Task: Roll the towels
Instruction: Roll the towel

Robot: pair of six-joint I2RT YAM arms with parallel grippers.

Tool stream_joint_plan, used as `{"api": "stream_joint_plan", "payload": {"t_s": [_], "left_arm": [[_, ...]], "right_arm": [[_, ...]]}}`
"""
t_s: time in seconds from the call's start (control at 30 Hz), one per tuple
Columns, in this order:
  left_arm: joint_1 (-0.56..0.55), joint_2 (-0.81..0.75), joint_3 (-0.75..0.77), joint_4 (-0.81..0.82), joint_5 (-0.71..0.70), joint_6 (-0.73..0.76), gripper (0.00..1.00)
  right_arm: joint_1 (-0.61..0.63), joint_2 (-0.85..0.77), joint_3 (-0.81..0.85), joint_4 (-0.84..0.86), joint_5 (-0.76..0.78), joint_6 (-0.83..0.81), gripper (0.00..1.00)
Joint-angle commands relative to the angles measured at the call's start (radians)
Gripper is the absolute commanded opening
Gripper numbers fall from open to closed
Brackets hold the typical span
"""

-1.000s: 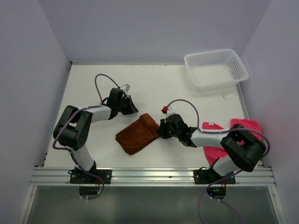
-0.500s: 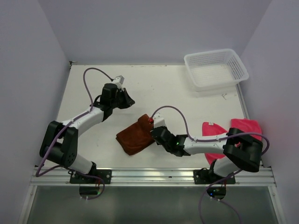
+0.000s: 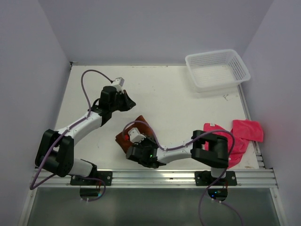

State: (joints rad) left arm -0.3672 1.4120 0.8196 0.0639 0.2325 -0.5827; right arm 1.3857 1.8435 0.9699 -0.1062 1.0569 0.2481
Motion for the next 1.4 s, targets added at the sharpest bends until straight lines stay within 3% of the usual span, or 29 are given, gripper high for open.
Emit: {"api": "stream_joint_plan", "payload": {"t_s": [0.0,0.27,0.5,0.83,1.23,1.37], "left_arm": [[-0.007,-0.042,-0.002,0.007,0.016,0.009,0.00],[-0.030,-0.070,-0.025,0.019,0.031,0.021,0.00],[-0.150,-0.094,-0.083,0.111,0.044,0.044,0.00],[-0.190,-0.094,-0.279,0.281,0.159,0.009,0.00],[-0.187,0.094,-0.321,0.275,-0.002,-0.008,0.00],[-0.159,0.153,-0.330,0.299,0.020,-0.052,0.00]], "right_arm": [[0.050,0.116,0.093,-0.104,0.150,-0.059,0.00],[0.111,0.249,0.179,-0.133,0.121,-0.139,0.00],[0.115,0.273,0.193,-0.133,0.071,-0.171,0.00],[0.113,0.292,0.207,-0.151,0.045,-0.159,0.00],[0.107,0.215,0.176,-0.116,-0.021,-0.144,0.00],[0.107,0.140,0.129,-0.069,-0.043,-0.144,0.16]]}}
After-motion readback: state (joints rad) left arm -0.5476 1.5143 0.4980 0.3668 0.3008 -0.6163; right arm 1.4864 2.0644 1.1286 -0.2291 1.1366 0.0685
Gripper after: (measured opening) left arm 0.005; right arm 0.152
